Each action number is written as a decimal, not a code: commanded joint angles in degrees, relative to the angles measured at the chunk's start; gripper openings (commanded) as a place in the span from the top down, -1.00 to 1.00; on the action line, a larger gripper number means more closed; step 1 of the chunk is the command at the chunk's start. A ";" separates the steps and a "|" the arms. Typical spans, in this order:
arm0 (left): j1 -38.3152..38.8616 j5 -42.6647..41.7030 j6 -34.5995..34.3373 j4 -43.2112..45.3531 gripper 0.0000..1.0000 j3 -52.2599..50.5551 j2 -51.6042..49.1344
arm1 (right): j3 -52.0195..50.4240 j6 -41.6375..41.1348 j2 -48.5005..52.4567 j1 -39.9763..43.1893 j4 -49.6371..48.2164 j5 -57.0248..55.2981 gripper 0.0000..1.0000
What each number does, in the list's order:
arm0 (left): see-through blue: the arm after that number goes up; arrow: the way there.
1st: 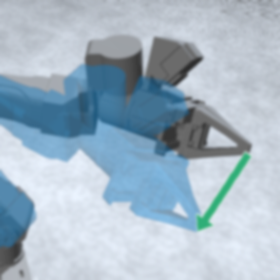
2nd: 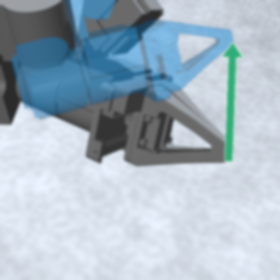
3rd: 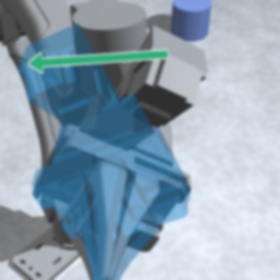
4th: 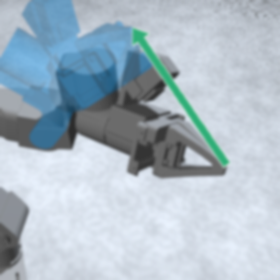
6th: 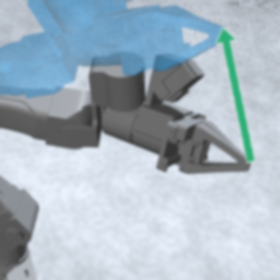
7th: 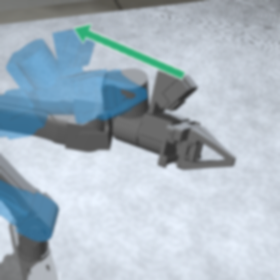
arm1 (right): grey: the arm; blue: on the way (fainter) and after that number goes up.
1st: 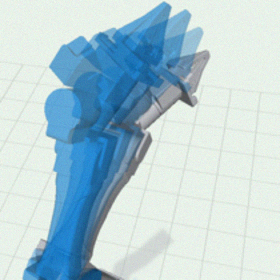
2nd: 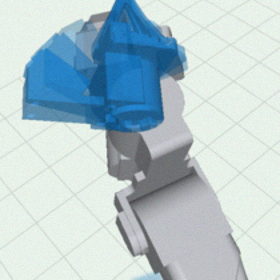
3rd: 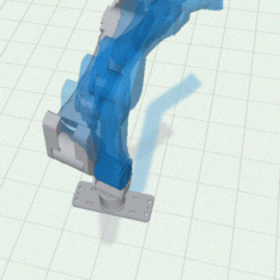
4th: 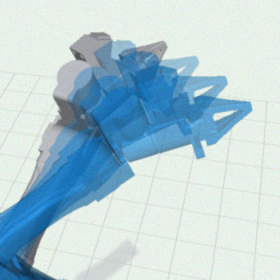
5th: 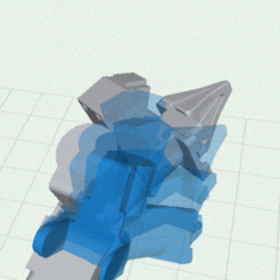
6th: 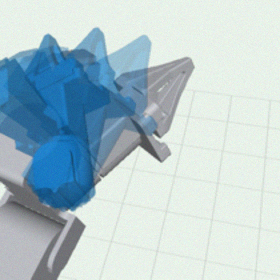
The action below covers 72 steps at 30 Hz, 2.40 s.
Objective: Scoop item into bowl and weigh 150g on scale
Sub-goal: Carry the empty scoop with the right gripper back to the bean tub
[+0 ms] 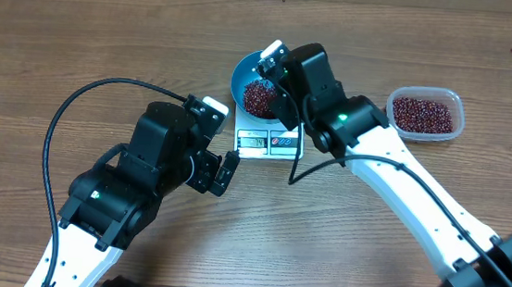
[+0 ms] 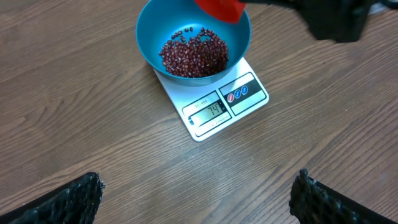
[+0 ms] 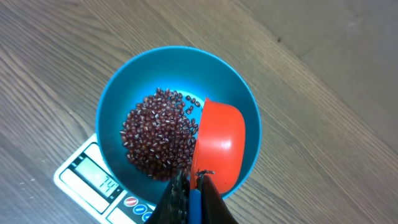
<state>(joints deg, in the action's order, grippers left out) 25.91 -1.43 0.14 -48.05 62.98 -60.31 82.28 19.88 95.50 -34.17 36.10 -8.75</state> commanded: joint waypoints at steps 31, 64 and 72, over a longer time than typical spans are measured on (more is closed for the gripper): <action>0.37 0.37 -0.33 0.04 -0.99 -0.20 0.33 | 1.31 -9.40 -8.81 28.57 14.82 -4.09 0.93; 0.37 0.37 -0.33 0.04 -0.99 -0.20 0.33 | -1.01 -9.60 1.16 39.82 10.78 1.99 0.93; 0.37 0.37 -0.33 0.04 -0.99 -0.20 0.33 | -1.01 -9.60 5.46 39.82 10.60 1.99 0.93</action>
<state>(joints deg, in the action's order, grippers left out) 25.91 -1.43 0.14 -48.07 62.98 -60.31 81.67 10.70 100.14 5.58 47.18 -7.27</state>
